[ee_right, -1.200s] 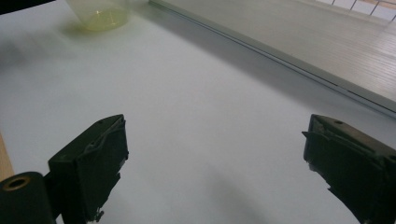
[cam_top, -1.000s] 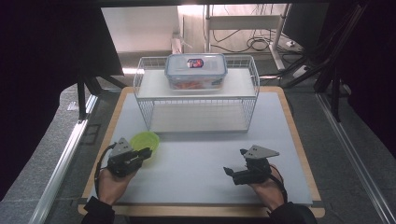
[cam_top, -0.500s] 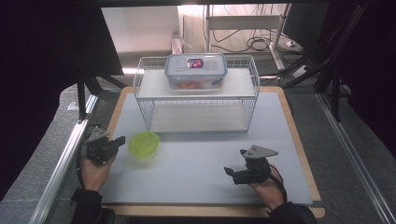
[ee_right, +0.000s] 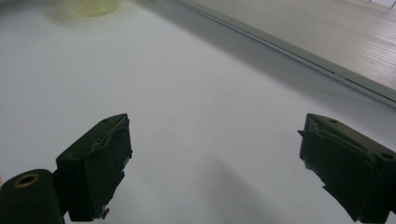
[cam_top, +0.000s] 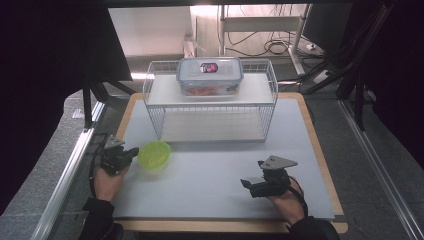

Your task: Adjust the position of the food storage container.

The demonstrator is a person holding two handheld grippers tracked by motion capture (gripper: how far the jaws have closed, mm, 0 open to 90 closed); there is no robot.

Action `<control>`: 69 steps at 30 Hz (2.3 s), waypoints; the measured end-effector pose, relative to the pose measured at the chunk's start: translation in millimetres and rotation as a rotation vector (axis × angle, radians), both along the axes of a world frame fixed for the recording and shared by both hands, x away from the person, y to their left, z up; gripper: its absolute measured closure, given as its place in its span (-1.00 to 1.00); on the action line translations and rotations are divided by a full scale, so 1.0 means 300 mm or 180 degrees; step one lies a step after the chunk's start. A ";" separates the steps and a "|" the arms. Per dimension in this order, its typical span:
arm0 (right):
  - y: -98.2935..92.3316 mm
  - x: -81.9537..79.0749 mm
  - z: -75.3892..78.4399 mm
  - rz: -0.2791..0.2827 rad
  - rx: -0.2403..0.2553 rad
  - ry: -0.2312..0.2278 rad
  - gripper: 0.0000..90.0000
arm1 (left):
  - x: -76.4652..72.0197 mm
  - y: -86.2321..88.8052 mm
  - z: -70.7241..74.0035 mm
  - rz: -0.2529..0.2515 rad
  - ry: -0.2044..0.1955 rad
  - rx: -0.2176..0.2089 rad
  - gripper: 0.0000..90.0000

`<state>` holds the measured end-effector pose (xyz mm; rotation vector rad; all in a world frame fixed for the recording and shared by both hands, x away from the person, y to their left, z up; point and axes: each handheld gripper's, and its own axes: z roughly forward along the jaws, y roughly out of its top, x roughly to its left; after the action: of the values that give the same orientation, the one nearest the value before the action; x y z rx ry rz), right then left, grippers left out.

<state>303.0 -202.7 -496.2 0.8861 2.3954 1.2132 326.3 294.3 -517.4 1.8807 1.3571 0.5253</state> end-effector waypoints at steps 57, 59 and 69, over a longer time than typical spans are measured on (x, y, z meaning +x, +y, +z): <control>0.010 0.009 -0.027 0.0022 -0.0106 0.0160 -0.80 | 0.158 -0.326 -0.078 -0.0996 0.0350 -0.0221 1.00; 0.010 0.009 -0.028 0.0020 -0.0106 0.0170 -0.80 | 0.162 -0.346 -0.079 -0.1047 0.0348 -0.0207 1.00; 0.011 0.010 -0.033 0.0023 -0.0119 0.0210 -0.80 | 0.175 -0.438 -0.084 -0.1223 0.0356 -0.0116 1.00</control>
<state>306.0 -199.5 -506.2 0.9205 2.4666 1.1551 378.8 162.8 -542.6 2.0984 1.0260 0.2019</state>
